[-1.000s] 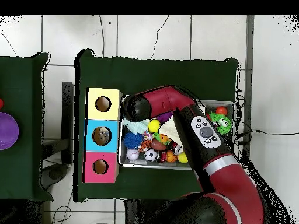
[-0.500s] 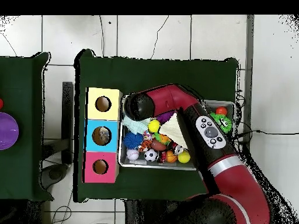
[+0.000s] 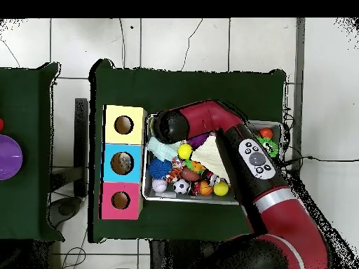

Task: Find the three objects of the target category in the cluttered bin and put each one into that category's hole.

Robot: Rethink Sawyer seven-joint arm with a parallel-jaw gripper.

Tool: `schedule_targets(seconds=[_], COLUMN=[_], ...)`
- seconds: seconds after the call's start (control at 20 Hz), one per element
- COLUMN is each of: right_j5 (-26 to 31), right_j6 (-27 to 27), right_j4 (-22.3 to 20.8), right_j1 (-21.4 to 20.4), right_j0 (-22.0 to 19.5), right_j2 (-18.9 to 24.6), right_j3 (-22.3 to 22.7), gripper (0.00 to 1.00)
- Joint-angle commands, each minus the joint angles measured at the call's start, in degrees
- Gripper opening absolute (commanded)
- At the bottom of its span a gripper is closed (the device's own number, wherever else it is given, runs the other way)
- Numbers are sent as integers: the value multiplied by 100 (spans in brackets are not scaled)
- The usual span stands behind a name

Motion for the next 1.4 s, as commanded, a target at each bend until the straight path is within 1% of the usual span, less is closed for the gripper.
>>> schedule_targets(seconds=[0.05, 0.3, 0.55, 0.8, 1.4], right_j5=[1022, 1265, 1278, 1180, 1004], right_j6=[-1924, -1973, -1964, -1958, -1911], right_j4=[-540, -739, -932, -1018, -1077], right_j1=[212, 272, 301, 335, 405], right_j0=[-44, 40, 74, 27, 3], right_j2=[-129, -309, -326, -260, -163], right_j3=[-379, -463, -525, -529, -366], gripper=[100, 100, 100, 100, 100])
